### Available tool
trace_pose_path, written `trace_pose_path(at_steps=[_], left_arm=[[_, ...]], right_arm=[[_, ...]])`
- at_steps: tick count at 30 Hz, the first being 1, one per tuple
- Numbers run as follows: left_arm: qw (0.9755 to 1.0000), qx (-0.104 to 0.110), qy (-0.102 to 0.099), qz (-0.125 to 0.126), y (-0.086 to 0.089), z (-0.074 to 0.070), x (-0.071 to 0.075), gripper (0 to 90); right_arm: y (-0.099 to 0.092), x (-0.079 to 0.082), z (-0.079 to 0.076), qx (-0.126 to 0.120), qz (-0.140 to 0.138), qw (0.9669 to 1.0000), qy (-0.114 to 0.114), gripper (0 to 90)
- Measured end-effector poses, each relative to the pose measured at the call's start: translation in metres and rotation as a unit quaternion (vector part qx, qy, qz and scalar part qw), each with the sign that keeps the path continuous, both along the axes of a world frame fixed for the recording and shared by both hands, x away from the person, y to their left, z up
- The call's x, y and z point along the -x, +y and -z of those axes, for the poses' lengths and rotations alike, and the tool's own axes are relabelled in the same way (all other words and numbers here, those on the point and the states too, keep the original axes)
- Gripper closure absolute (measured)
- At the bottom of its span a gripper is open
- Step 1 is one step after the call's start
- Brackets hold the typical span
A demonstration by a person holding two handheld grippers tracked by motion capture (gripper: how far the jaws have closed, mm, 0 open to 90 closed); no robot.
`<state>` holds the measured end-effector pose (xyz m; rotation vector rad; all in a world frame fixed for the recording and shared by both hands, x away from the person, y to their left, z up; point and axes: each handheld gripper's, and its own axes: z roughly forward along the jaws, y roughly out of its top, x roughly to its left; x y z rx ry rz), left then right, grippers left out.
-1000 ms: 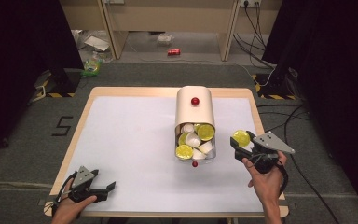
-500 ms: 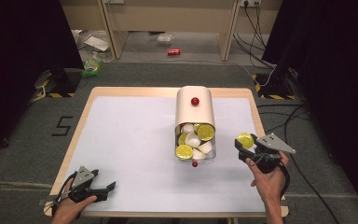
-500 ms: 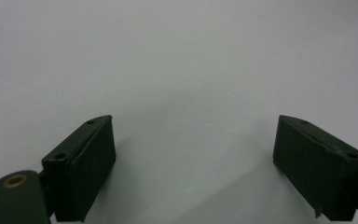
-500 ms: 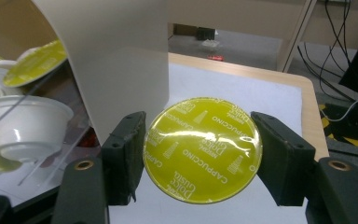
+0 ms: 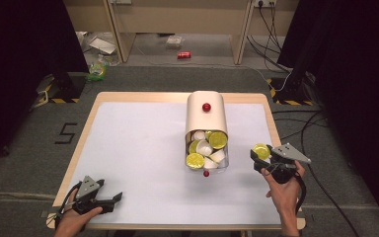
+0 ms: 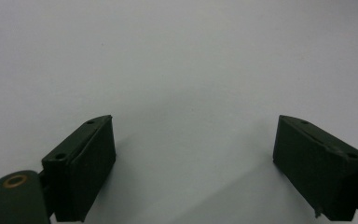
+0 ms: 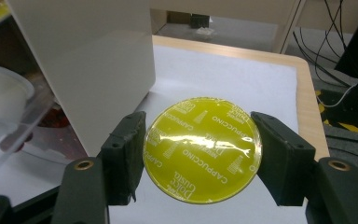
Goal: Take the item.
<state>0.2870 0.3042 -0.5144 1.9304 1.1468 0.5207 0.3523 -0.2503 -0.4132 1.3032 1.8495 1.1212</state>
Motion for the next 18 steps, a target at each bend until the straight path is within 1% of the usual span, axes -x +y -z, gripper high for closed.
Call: trace_pose_path(at_steps=[1, 3, 6, 17, 18], left_arm=[[1.0000, -0.001, 0.000, 0.000, 0.000, 0.000, 0.000, 12.5], [1.0000, 0.000, 0.000, 0.000, 0.000, 0.000, 0.000, 12.6], [1.0000, -0.001, 0.000, 0.000, 0.000, 0.000, 0.000, 12.5], [1.0000, -0.001, 0.000, 0.000, 0.000, 0.000, 0.000, 12.5], [1.0000, -0.004, -0.002, -0.001, 0.000, 0.000, 0.000, 12.5]], right_arm=[[-0.001, -0.001, 0.004, 0.001, 0.001, 1.0000, 0.005, 38.8], [-0.002, -0.002, 0.006, 0.002, 0.002, 1.0000, 0.006, 38.8], [-0.003, -0.004, 0.012, 0.005, 0.005, 0.9999, 0.015, 38.8], [-0.008, -0.008, 0.027, 0.013, 0.014, 0.9994, 0.030, 38.8], [-0.008, -0.009, 0.029, 0.012, 0.013, 0.9994, 0.031, 38.8]])
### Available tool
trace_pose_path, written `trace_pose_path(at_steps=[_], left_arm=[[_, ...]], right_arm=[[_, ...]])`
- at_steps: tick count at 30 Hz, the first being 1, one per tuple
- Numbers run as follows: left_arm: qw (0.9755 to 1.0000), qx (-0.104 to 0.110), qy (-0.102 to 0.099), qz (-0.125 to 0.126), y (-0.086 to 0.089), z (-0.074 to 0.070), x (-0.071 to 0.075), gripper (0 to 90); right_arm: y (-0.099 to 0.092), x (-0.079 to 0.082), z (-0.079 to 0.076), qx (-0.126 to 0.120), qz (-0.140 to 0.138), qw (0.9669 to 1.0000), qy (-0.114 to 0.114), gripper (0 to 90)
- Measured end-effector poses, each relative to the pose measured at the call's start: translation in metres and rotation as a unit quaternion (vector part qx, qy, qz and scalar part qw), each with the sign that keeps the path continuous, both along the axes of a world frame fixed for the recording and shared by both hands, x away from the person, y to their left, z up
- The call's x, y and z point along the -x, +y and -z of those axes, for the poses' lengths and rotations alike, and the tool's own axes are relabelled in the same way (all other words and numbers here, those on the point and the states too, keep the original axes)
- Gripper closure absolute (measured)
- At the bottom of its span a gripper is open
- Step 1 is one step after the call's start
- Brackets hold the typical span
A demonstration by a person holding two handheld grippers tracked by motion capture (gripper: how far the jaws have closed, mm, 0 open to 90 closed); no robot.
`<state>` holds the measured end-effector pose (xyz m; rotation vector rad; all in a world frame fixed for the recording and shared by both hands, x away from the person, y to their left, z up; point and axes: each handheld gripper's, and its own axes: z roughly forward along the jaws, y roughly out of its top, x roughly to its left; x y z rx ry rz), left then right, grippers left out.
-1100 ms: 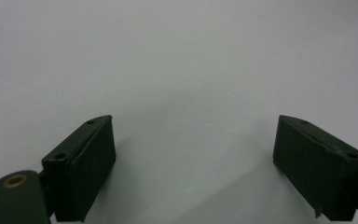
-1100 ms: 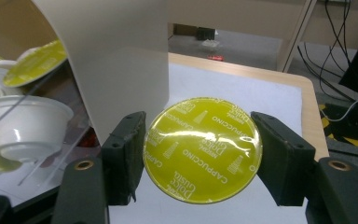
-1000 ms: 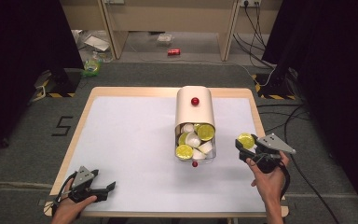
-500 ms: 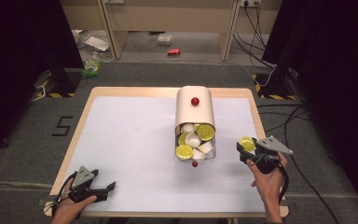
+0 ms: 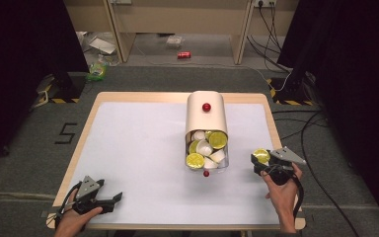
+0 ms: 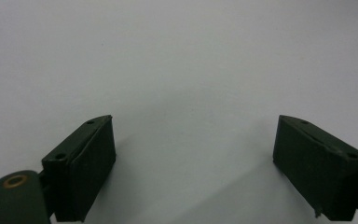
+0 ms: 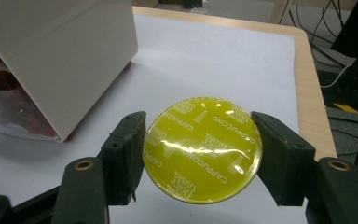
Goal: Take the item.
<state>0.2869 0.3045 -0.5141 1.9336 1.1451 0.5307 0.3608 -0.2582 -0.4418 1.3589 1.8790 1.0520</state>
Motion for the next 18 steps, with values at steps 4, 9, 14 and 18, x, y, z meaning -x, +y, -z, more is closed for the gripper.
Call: trace_pose_path(at_steps=[4, 9, 14, 18], left_arm=[[1.0000, 0.000, 0.000, 0.000, 0.000, 0.000, 0.000, 12.5], [1.0000, 0.000, 0.000, 0.000, 0.000, 0.000, 0.000, 12.5], [1.0000, -0.001, 0.000, 0.000, 0.000, 0.000, 0.000, 12.5], [1.0000, -0.001, 0.000, 0.000, 0.000, 0.000, 0.000, 12.5]], right_arm=[[0.000, -0.002, 0.006, 0.000, 0.000, 1.0000, 0.006, 38.8], [0.001, -0.003, 0.009, 0.002, -0.002, 0.9999, 0.010, 38.8], [0.001, -0.004, 0.012, 0.003, -0.002, 0.9999, 0.016, 38.8], [0.001, -0.004, 0.017, 0.004, -0.002, 0.9997, 0.023, 38.8]])
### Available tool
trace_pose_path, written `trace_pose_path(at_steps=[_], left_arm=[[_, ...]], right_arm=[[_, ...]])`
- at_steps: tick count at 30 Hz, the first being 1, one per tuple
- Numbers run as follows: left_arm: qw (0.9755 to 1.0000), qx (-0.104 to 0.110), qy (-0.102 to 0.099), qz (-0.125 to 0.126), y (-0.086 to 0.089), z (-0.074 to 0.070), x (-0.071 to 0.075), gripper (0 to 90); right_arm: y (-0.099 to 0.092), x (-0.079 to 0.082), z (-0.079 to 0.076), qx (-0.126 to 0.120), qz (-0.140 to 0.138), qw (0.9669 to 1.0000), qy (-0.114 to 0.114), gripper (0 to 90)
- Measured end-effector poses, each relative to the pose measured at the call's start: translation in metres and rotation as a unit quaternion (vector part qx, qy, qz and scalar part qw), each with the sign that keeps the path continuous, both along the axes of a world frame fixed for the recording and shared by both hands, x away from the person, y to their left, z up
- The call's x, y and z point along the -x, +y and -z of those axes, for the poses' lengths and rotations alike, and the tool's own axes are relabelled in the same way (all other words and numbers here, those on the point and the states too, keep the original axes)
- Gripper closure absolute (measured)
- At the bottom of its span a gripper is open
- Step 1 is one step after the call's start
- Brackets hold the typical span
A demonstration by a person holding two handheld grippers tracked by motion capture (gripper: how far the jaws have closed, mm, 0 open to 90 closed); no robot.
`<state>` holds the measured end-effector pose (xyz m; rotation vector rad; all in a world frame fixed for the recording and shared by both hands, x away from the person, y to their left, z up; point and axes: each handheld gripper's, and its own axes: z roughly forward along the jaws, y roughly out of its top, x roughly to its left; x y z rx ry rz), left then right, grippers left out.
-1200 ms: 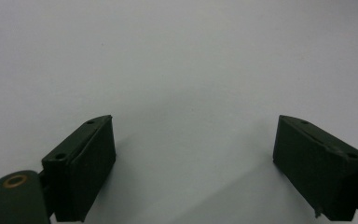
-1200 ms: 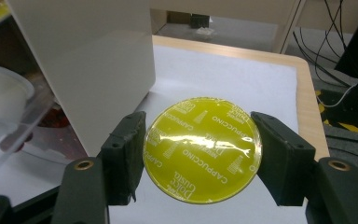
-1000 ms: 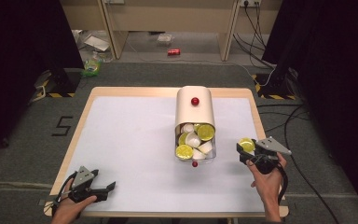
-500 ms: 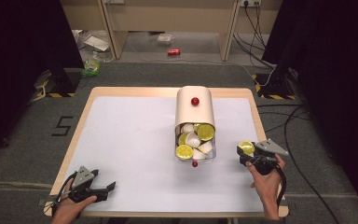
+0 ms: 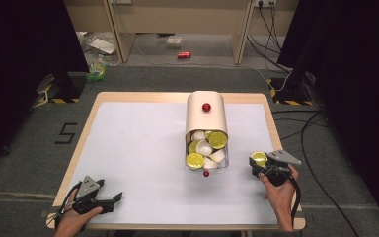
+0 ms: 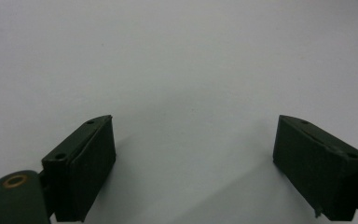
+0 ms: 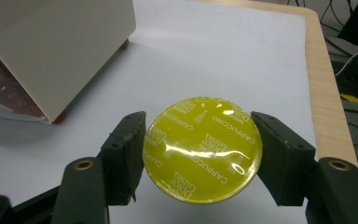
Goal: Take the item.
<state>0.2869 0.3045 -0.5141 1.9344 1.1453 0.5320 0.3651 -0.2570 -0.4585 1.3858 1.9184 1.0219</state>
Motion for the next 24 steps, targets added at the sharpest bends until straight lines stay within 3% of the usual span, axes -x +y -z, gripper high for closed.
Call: trace_pose_path(at_steps=[24], left_arm=[[1.0000, 0.000, 0.000, 0.000, 0.000, 0.000, 0.000, 12.5]], right_arm=[[0.000, -0.004, 0.012, 0.011, -0.003, 0.9997, 0.022, 38.8]])
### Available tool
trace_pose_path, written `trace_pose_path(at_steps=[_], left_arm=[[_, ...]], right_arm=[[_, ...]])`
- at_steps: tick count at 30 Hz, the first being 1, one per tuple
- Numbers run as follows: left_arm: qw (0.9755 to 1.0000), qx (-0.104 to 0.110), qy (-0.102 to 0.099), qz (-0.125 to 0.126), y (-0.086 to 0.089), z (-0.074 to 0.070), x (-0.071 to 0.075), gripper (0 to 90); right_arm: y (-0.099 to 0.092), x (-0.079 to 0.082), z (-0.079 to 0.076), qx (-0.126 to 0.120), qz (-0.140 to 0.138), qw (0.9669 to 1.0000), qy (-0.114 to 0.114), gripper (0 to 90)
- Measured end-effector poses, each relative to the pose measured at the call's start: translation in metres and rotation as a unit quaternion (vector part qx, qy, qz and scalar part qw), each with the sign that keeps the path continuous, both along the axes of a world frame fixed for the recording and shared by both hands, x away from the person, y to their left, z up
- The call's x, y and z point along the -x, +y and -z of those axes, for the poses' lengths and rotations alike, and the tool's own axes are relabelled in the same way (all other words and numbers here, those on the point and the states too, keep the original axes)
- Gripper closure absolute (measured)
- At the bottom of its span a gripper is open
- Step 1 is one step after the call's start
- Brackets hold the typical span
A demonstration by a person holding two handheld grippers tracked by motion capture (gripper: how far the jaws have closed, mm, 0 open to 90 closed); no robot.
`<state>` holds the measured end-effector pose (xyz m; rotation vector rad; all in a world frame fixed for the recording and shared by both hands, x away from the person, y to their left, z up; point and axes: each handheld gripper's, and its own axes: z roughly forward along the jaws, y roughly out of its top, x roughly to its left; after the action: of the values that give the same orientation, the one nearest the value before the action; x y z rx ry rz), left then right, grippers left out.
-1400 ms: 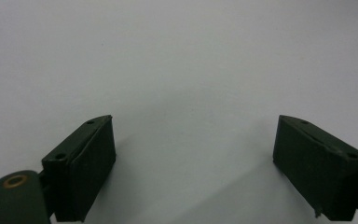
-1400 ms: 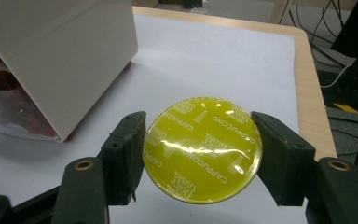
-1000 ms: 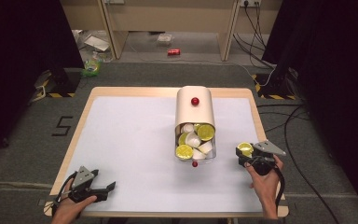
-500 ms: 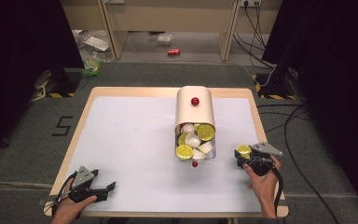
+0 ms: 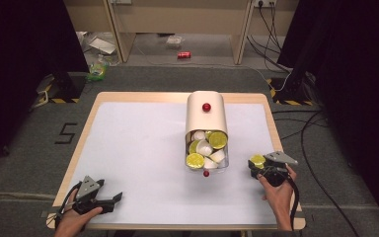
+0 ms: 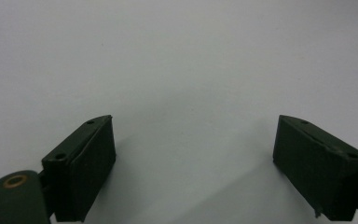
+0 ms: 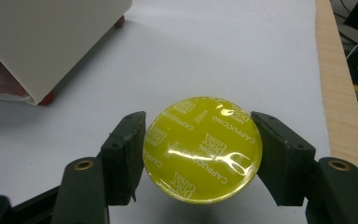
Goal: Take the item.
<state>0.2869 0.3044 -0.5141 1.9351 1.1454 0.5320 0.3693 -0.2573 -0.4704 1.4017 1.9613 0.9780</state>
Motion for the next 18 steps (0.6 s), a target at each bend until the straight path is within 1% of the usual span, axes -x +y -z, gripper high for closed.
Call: trace_pose_path(at_steps=[3, 13, 18], left_arm=[[1.0000, 0.000, 0.000, 0.000, 0.0000, 0.0000, 0.0000, 12.5], [1.0000, 0.000, 0.000, 0.000, 0.0000, 0.0000, 0.0000, 12.5], [1.0000, 0.000, 0.000, 0.000, 0.0000, 0.0000, 0.0000, 12.5]], right_arm=[[0.0008, -0.0006, 0.0024, 0.001, -0.001, 1.0000, 0.006, 38.7], [0.0003, -0.0020, 0.0056, 0.006, -0.002, 0.9999, 0.010, 38.7], [0.0011, -0.0021, 0.0070, 0.004, -0.001, 0.9999, 0.015, 38.7]])
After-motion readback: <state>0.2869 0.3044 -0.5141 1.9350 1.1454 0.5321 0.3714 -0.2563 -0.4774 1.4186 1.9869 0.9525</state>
